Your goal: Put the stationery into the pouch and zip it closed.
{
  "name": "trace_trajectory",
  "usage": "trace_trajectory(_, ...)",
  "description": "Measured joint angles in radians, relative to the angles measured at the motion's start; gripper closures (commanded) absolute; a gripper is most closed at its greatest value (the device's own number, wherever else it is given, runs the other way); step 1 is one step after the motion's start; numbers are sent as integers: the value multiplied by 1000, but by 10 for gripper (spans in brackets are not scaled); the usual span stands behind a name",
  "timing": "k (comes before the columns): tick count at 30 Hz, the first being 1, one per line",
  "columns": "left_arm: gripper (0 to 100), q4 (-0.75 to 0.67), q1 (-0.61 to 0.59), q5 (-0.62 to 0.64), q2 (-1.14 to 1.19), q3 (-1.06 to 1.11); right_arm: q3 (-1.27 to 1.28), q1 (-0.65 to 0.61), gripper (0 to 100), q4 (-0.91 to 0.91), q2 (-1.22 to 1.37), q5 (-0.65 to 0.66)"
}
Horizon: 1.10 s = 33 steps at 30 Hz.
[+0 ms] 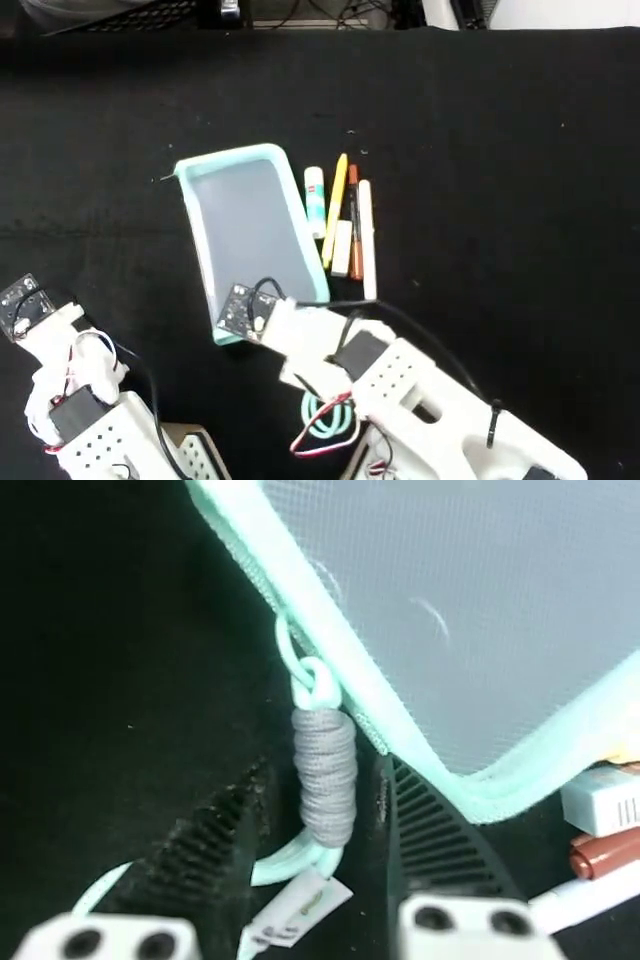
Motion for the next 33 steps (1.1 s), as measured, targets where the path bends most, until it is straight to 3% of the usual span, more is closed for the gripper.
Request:
trace_trajectory(5,956,0,0,0,0,0,-2,-52,839,-66,117,-55)
trace_trajectory(9,956,0,0,0,0,0,-60,-71,985,-123,261,-81)
trace_trajectory(13,956,0,0,0,0,0,-124,-71,987,-129,341,-84)
trace_trajectory(18,952,15,6,0,0,0,-196,-48,986,-48,305,-84)
trace_trajectory(21,952,-78,52,-23,0,0,-269,12,986,61,212,-71)
trace_trajectory(27,912,-370,238,-118,0,-8,-373,106,986,184,-48,-40)
trace_trajectory(31,799,-390,443,-118,0,-100,-402,110,986,181,-100,-37)
trace_trajectory(33,791,-358,537,-77,0,-164,-402,110,986,146,-87,-37)
